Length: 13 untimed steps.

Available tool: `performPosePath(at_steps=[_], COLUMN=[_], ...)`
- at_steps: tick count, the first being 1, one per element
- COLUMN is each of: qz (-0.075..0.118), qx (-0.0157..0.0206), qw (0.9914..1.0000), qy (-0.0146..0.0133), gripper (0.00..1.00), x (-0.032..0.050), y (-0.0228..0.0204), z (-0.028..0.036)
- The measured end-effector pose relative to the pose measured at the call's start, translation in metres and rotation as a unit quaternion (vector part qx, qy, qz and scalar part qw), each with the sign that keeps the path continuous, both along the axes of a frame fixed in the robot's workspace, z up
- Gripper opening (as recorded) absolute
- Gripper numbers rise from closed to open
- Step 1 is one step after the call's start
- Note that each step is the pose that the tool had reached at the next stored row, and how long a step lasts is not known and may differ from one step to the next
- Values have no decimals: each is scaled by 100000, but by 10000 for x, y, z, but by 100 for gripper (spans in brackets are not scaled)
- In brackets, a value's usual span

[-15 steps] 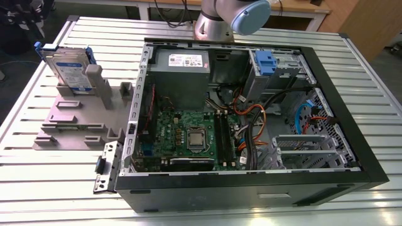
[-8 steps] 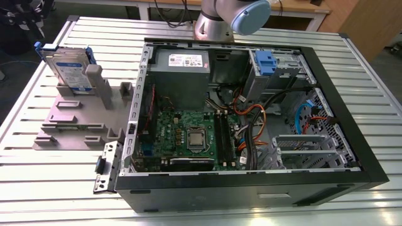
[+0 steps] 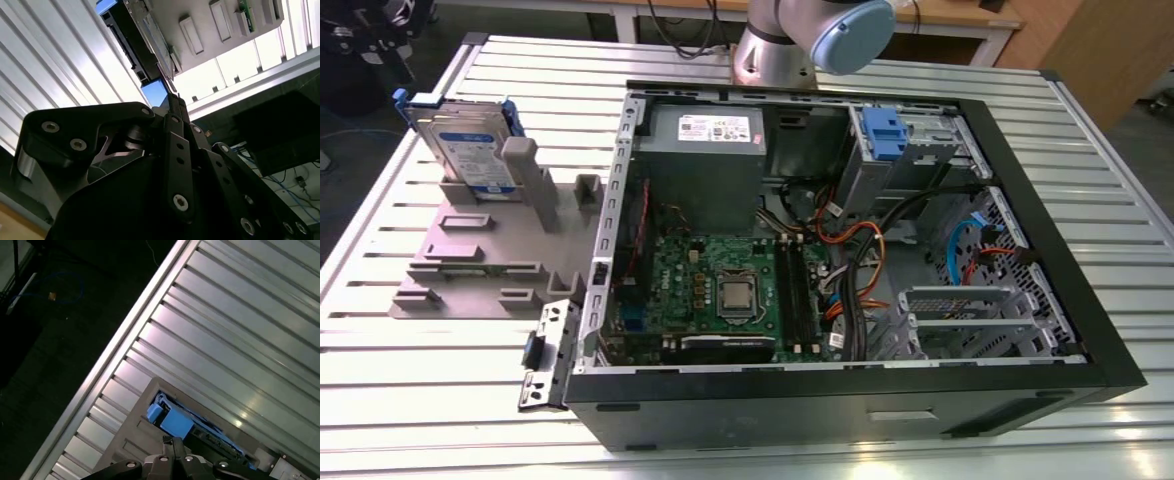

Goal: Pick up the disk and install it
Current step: 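Pick up the disk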

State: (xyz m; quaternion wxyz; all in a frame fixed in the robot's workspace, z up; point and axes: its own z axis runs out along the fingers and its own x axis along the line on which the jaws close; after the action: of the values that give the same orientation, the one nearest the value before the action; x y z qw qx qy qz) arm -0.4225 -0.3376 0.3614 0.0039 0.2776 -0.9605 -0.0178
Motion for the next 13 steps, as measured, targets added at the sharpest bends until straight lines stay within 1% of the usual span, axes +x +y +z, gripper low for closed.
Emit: performPosePath(at_steps=[3, 10, 11, 13], qz=[1193, 2952, 3450, 4940], qx=[-1, -4, -3, -1], qw=[99993, 99956, 99940, 99878], qy=[2, -75, -76, -82], gripper=[11, 11, 11, 11], x=[0, 1, 0, 0], y=[0, 0, 0, 0], z=[0, -1, -2, -5])
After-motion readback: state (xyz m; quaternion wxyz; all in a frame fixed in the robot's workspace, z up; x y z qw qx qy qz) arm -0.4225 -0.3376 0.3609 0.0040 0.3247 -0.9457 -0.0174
